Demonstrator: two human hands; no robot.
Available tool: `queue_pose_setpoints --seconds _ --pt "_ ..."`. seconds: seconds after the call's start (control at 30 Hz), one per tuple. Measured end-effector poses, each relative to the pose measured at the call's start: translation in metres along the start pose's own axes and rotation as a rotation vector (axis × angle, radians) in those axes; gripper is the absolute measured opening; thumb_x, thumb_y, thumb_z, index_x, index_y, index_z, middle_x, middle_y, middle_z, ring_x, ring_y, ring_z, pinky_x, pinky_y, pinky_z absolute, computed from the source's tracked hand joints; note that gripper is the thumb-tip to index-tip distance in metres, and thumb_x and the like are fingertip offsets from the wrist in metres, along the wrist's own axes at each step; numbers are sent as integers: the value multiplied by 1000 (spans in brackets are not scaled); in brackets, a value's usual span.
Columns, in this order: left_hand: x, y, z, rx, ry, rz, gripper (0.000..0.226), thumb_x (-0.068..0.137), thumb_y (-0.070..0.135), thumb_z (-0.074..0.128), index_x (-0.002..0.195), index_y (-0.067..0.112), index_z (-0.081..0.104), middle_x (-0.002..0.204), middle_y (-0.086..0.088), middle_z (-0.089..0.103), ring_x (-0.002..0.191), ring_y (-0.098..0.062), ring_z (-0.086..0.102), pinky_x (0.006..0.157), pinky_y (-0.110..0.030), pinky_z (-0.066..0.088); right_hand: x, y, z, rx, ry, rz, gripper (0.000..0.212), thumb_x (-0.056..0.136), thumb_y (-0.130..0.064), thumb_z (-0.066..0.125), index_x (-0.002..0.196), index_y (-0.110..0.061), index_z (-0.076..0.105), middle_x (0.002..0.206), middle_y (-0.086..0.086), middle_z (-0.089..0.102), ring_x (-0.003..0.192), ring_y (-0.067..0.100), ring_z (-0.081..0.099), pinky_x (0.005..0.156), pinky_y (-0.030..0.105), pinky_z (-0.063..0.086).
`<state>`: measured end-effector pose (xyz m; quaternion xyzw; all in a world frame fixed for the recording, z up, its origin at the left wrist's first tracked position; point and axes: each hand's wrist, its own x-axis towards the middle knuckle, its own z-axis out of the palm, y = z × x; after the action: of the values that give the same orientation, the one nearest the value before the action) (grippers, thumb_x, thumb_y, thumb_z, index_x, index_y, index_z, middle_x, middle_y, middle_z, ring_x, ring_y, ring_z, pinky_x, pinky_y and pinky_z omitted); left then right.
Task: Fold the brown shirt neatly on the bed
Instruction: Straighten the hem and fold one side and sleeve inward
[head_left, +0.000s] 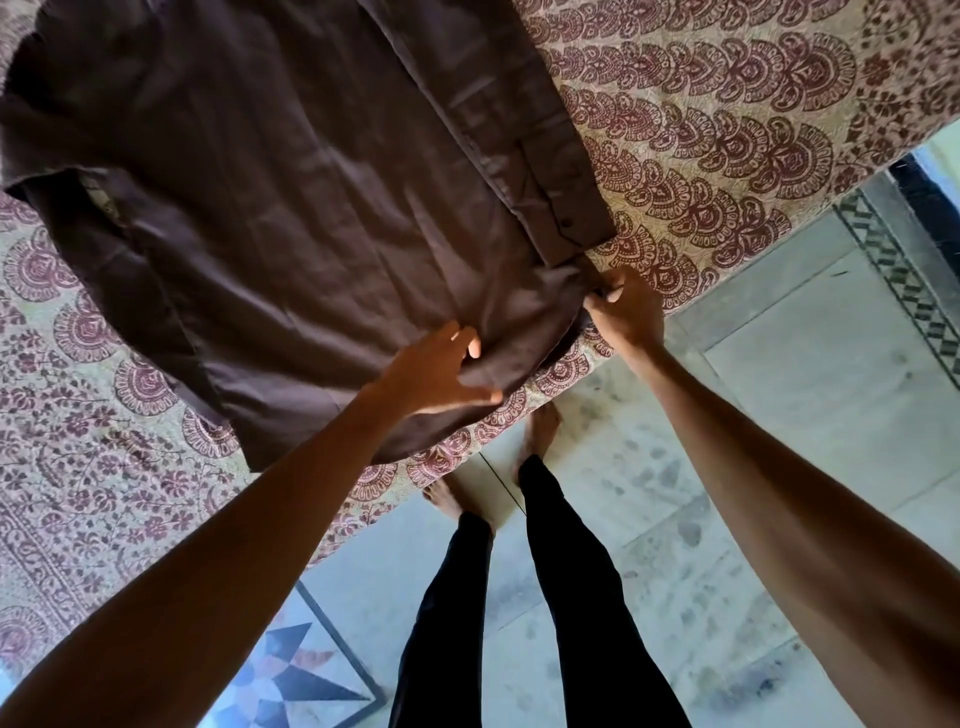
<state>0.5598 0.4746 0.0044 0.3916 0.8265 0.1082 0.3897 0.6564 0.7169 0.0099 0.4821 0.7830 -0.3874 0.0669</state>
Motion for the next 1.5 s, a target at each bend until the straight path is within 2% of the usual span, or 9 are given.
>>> queue_pose_setpoints --seconds 0.13,0.33,0.43,0.53,0.7,1.03,1.17,1.27,1.5 --pt "-29 12 26 421 -35 33 72 69 53 69 126 15 44 128 -11 44 111 -30 52 79 -43 50 -21 3 16 187 -115 196 37 58 -45 74 80 -18 61 80 5 72 75 26 70 66 43 58" --pt "-52 -4 20 -353 318 -378 13 89 8 50 100 12 57 83 -11 59 74 -24 57 63 -31 38 -77 2 49 365 -353 354 24 63 -26 89 71 -17 68 62 0 65 53 12 56 47 21 43" --pt "-60 -14 5 -412 376 -320 10 90 8 55 99 11 60 83 -14 66 77 -30 65 64 -35 47 -96 2 69 280 -318 347 30 55 -27 92 73 -16 70 67 -1 68 60 13 64 58 25 52" --pt "-63 -17 -3 -406 418 -239 18 89 6 52 106 11 49 84 -16 66 79 -37 66 66 -42 53 -109 -5 83 386 -424 416 24 66 -8 86 70 -10 63 47 -3 61 39 5 53 35 15 35" --pt "-63 -19 -24 -440 626 -181 17 87 7 48 101 14 43 79 -3 58 67 -27 59 63 -44 52 -126 -13 95 338 -441 423 29 74 -5 80 56 -10 57 32 -5 51 29 1 46 30 11 27" --pt "-73 -18 22 -268 90 -90 50 86 12 56 132 29 48 110 -4 69 96 -22 66 84 -34 53 -125 8 104 233 -406 411 22 65 -24 86 70 -11 69 54 1 65 39 8 54 34 13 32" --pt "-72 -13 51 -165 -127 -66 47 92 19 50 139 27 47 124 -1 63 112 -21 60 92 -38 49 -105 12 80 -33 -144 395 51 50 -47 76 89 -15 70 90 9 74 85 27 72 74 36 60" --pt "-60 -7 52 -232 -79 -77 39 97 25 47 135 26 50 120 -5 67 107 -23 64 89 -34 50 -91 -9 46 -145 97 259 38 76 -21 68 111 -14 56 118 11 63 106 34 62 83 39 51" --pt "5 14 33 -265 202 -75 46 86 20 59 131 21 52 117 -14 54 99 -35 60 86 -48 51 -25 -5 12 -345 238 -244 46 74 -5 67 117 -16 54 121 13 53 112 32 50 92 40 43"
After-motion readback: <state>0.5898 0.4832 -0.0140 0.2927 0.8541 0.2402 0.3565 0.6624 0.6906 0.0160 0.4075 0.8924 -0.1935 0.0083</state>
